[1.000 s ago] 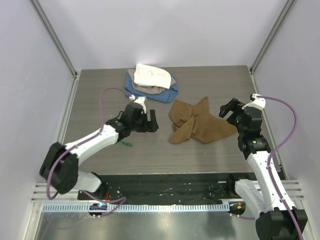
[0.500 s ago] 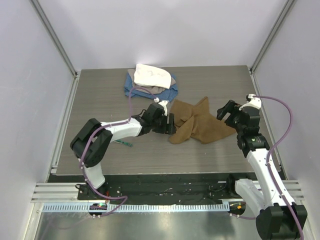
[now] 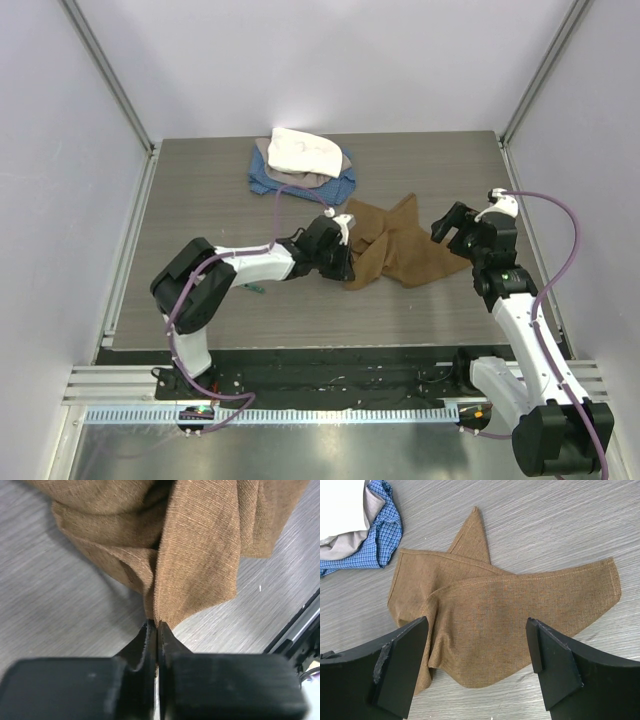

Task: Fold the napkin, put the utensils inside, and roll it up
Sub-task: Flatten the napkin out

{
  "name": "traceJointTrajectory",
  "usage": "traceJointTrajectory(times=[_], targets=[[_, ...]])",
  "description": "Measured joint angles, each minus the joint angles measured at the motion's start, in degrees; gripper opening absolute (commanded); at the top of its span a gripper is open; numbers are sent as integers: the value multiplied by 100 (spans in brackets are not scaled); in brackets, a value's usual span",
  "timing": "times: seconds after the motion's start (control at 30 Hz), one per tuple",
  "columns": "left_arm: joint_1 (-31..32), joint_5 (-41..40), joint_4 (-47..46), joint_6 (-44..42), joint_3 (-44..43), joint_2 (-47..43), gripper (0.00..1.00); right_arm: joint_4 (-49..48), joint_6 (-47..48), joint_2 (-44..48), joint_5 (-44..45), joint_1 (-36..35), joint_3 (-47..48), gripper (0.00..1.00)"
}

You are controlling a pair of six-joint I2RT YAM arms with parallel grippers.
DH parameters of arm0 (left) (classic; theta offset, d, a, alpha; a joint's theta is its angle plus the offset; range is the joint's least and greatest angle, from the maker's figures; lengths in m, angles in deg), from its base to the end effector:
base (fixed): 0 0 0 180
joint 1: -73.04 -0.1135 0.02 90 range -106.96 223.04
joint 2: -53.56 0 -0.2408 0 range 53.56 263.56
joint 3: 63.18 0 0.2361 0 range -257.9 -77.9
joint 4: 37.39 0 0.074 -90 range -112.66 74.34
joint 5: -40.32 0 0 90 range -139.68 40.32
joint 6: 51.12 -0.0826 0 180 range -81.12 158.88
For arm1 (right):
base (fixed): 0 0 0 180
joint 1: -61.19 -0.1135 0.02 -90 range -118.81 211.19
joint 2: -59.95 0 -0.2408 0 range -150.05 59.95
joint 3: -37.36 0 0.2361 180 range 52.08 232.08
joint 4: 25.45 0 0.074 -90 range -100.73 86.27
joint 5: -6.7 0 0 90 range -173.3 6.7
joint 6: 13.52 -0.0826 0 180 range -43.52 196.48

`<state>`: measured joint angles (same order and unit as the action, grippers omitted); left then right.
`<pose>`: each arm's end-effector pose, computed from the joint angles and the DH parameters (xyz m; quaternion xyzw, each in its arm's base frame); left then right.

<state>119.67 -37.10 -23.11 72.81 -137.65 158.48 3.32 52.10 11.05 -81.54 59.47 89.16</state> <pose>0.2584 -0.2998 0.1177 0.1434 0.9071 -0.3245 0.2265 0.2383 0.0046 0.2386 0.1745 0.8292 0.1072 0.5200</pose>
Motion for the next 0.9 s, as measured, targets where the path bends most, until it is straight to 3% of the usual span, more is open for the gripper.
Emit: traceJointTrajectory(times=[0.2,0.37,0.43,0.47,0.57,0.77,0.9], targets=[[356,-184,94,50,-72,-92,0,63,2,-2,-2,0,4,87],[1104,-216,146,81,-874,44,3,144,2,-2,22,0,57,87],[1351,-155,70,76,-1305,238,17,184,4,-2,50,0,107,87],[1462,-114,24,63,-1508,354,37,195,4,0,66,0,133,87],[1668,-52,-7,17,-1690,496,65,256,4,4,103,0,214,87],[1600,-828,533,-391,-1226,26,82,472,0,68,136,0,267,83],[1366,-1458,874,-719,-809,-769,83,616,-28,42,129,0,267,81]])
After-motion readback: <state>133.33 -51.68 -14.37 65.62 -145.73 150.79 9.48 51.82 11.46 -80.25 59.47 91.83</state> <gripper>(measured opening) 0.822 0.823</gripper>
